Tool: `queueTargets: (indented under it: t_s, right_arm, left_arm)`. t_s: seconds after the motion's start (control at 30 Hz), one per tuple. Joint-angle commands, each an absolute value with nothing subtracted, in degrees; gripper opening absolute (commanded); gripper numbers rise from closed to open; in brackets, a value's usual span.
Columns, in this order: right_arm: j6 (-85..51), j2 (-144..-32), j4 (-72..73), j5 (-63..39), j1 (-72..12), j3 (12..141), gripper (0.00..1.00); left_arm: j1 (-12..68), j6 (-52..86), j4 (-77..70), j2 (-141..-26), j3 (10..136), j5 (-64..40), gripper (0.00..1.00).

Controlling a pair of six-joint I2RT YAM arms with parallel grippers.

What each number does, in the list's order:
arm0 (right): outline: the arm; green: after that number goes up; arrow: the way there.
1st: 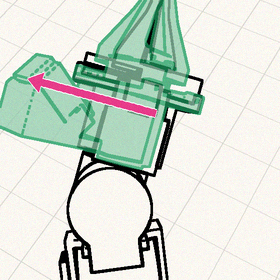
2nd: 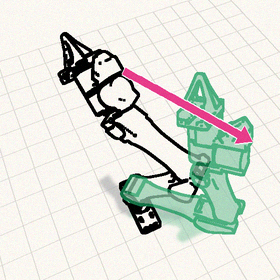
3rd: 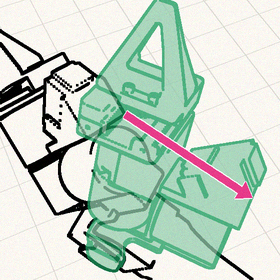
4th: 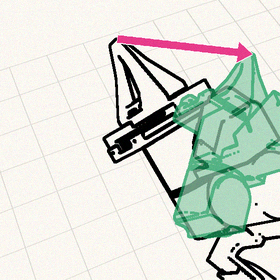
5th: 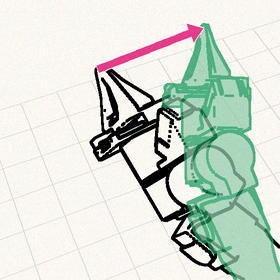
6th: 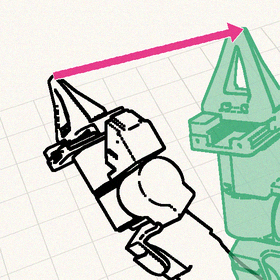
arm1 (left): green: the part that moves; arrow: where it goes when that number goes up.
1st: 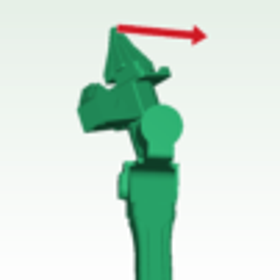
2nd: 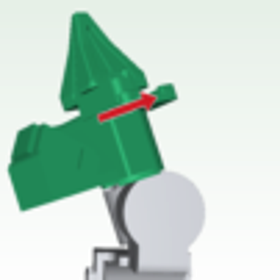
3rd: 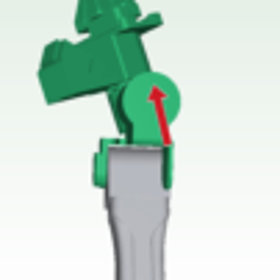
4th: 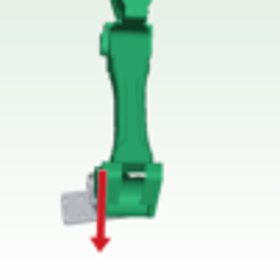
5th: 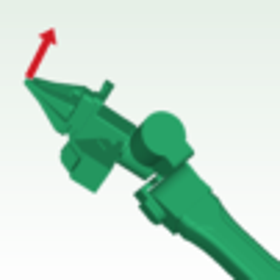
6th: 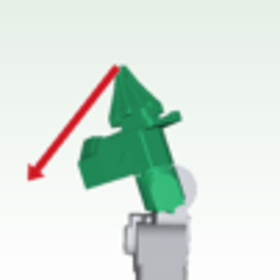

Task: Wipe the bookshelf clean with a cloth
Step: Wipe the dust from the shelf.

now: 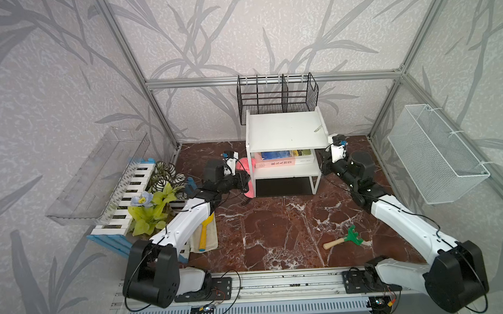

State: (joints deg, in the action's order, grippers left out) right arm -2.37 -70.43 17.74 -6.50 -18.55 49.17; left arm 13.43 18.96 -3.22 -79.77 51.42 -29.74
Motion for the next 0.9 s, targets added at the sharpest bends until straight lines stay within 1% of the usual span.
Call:
queueTargets:
  t_s: [0.0,0.17,0.37,0.47,0.57,0.63,0.7,0.77,0.8,0.87]
  right_arm:
    - [-13.51,-76.2,6.71,-4.94,-18.63,48.67,0.0]
    - [-12.96,-76.19,6.28,-4.33,-18.63,48.78,0.0]
    - [-12.58,-76.79,5.92,-4.9,-18.63,49.3,0.0]
    - [-12.57,-77.14,5.48,-5.33,-18.71,49.78,0.0]
    - [-12.5,-77.17,5.24,-5.8,-18.72,50.09,0.0]
    - [-12.56,-77.09,5.19,-5.69,-18.81,50.08,0.0]
    - [-12.76,-76.93,5.22,-5.51,-18.78,50.01,0.0]
    - [-12.8,-76.9,5.66,-5.9,-18.89,49.92,0.0]
    - [-12.89,-76.98,5.75,-6.23,-18.9,49.95,0.0]
    - [-12.89,-77.15,5.49,-6.75,-18.94,50.46,0.0]
  left_arm:
    - [12.4,14.37,-4.71,-87.16,58.98,-36.11,0.0]
    - [11.37,9.22,-4.28,-96.31,67.68,-39.68,0.0]
    - [9.09,6.85,6.21,-110.25,85.97,-33.16,0.0]
    - [8.92,3.63,10.51,-112.97,92.37,-29.59,0.0]
    - [8.96,2.42,12.43,-112.07,93.04,-32.01,0.0]
    - [9.2,2.79,12.67,-108.78,89.47,-35.29,0.0]
    - [9.33,5.24,5.59,-102.65,81.14,-35.85,0.0]
    - [9.16,8.22,-6.12,-97.66,74.3,-34.87,0.0]
    - [9.0,8.47,-8.51,-96.94,74.12,-34.81,0.0]
    - [8.51,8.18,-7.91,-99.07,78.89,-37.31,0.0]
